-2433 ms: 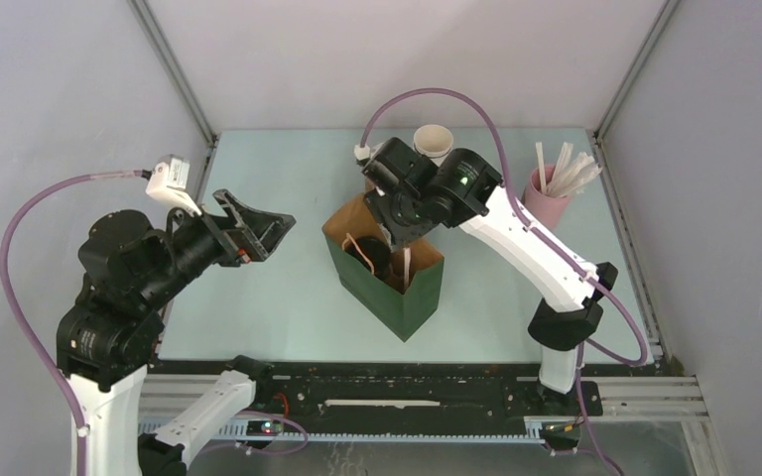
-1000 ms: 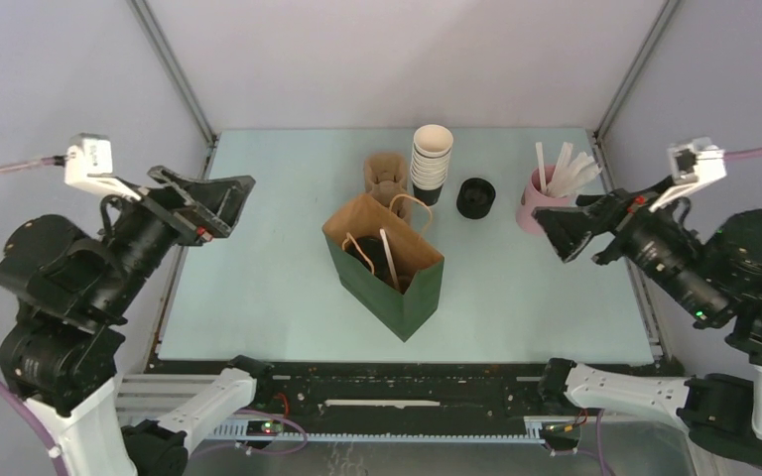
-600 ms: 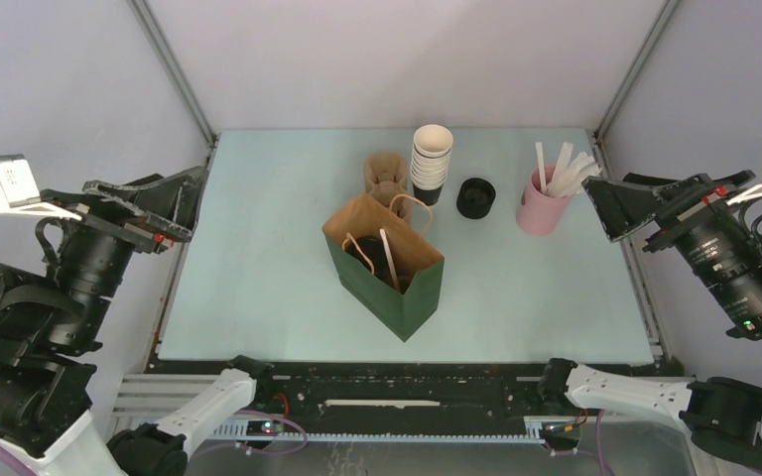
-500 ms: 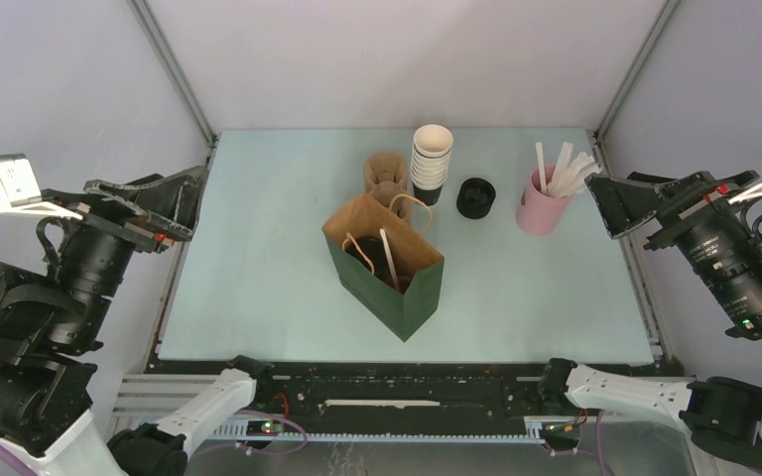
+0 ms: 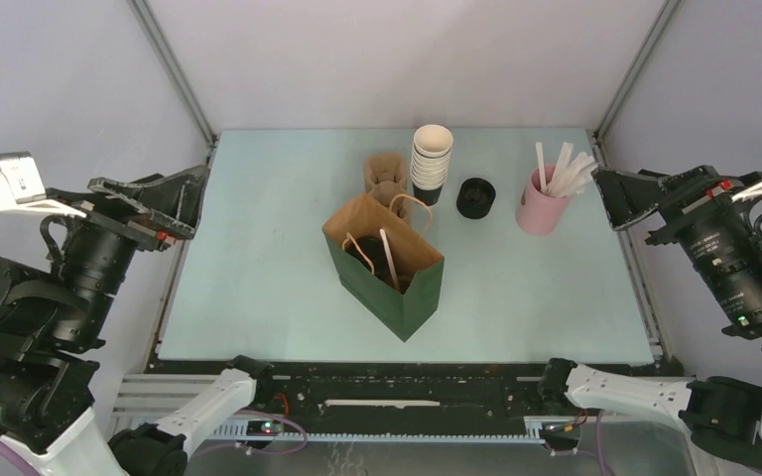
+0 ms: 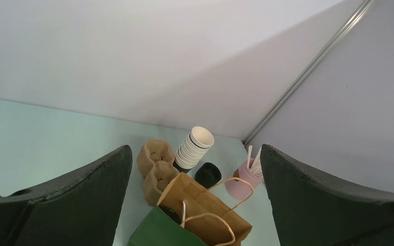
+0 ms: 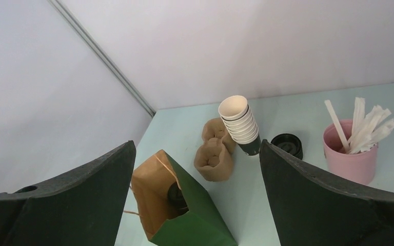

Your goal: Pack the takeout coffee

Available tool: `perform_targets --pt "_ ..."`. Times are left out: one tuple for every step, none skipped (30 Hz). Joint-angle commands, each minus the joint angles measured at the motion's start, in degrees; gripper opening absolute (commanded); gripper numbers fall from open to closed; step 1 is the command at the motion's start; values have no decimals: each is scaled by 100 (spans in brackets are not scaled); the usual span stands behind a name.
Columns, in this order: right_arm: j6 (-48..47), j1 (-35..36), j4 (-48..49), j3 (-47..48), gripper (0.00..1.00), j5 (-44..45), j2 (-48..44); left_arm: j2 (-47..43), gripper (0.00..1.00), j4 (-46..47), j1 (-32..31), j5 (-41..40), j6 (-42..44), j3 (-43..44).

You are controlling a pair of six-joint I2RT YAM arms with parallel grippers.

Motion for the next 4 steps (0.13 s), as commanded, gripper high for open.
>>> perform_targets --pt "-202 17 259 -58 100 -39 44 54 100 142 -14 -26 79 -66" --pt "-222 12 229 -41 100 6 62 54 100 149 -9 -28 85 -73" --pt "-143 6 152 7 100 128 90 49 100 152 -9 -28 80 -85" --pt "-161 7 114 38 100 165 122 47 100 156 -16 -35 75 -94"
